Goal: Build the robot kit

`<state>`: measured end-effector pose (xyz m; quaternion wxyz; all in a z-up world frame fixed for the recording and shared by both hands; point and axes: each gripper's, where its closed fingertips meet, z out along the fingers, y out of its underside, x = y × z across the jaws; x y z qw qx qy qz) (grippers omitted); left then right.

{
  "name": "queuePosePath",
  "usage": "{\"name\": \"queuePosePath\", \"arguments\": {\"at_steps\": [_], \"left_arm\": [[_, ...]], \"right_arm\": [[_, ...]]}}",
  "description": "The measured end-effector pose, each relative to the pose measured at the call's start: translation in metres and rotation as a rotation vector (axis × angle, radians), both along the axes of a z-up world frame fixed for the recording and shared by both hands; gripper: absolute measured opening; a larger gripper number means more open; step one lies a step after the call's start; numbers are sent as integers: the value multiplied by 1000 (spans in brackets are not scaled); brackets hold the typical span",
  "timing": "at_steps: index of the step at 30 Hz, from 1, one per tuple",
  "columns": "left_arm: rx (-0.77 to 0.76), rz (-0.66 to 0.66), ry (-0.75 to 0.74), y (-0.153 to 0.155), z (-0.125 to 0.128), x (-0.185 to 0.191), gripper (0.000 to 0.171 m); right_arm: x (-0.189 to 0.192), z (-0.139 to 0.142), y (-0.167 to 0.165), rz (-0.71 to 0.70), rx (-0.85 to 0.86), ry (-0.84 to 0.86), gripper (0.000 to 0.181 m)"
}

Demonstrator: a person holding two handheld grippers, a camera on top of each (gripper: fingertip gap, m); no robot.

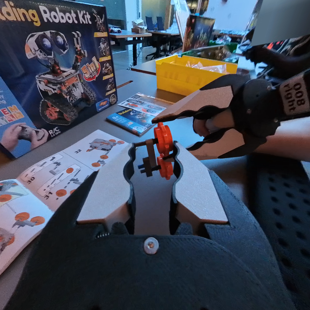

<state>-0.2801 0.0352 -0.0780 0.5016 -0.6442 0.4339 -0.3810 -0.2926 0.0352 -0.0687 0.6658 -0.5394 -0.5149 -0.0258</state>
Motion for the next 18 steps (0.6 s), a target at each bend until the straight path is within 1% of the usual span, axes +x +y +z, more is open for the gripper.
{"name": "queuePosePath", "arguments": {"at_steps": [3,6,8,10,11,13,15,16,17,18], "left_arm": [[-19,2,5,0,-1,-1,42],[-83,-29,-59,0,5,-4,42],[-173,-87,-113,-2,8,-7,42],[-245,-157,-169,-5,14,-11,41],[-269,-193,-203,-7,18,-13,40],[-315,-271,-245,-13,25,-17,39],[-354,-351,-245,-23,25,-18,37],[-361,-388,-240,-29,24,-17,35],[-361,-418,-231,-35,23,-14,34],[-356,-436,-222,-39,22,-11,34]], "right_arm": [[0,-1,-1,0,0,-6,40],[-1,1,0,9,-46,40,39],[1,2,-2,49,-131,111,40],[5,6,-3,111,-253,232,40],[7,7,-5,158,-334,299,40],[6,16,-17,333,-512,441,40],[9,34,-33,528,-645,585,40],[13,43,-35,591,-691,646,40],[16,50,-40,661,-719,681,40],[17,52,-46,727,-766,676,39]]}}
